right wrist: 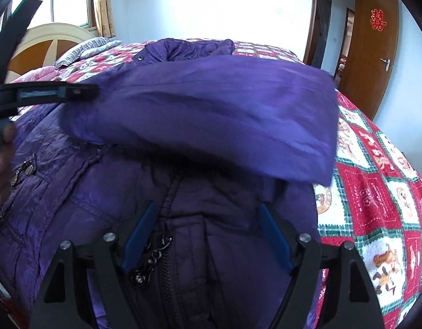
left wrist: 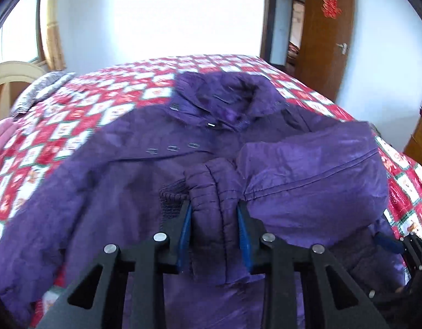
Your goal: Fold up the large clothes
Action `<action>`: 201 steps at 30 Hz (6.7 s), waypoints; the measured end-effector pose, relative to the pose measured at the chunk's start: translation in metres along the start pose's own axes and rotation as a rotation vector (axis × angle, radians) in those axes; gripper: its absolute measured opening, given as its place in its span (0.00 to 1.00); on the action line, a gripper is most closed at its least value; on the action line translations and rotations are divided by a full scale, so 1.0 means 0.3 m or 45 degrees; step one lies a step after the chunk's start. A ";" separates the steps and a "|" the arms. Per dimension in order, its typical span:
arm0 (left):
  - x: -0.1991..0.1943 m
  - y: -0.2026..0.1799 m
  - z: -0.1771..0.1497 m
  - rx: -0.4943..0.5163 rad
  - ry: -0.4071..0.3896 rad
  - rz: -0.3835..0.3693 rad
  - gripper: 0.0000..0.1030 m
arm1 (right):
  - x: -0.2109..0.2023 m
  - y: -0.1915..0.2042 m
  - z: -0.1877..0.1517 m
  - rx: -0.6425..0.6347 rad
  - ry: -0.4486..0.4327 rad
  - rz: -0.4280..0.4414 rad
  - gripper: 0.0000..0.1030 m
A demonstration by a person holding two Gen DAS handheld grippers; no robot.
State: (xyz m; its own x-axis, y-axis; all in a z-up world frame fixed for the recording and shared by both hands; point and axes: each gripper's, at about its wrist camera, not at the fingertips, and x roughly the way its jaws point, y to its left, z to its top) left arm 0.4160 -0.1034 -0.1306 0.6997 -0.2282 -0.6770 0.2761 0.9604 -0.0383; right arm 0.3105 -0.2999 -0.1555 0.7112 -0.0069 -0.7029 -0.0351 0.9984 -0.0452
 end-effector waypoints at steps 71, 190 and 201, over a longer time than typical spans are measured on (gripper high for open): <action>0.159 0.197 -0.105 -0.083 0.093 0.511 0.93 | 0.060 0.051 0.359 0.018 0.034 0.047 0.64; -0.215 0.512 -0.197 -0.251 -0.131 0.417 0.88 | -0.202 0.063 0.174 0.194 -0.160 0.331 0.08; -0.212 0.432 -0.099 -0.165 -0.138 0.418 0.88 | -0.097 -0.061 0.020 0.216 0.012 0.077 0.11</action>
State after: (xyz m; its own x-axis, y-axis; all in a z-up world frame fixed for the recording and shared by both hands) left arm 0.3878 0.0404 -0.1145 0.8049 0.0862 -0.5871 -0.0552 0.9960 0.0706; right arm 0.2946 -0.3177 -0.1300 0.7045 0.0537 -0.7077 0.0419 0.9922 0.1170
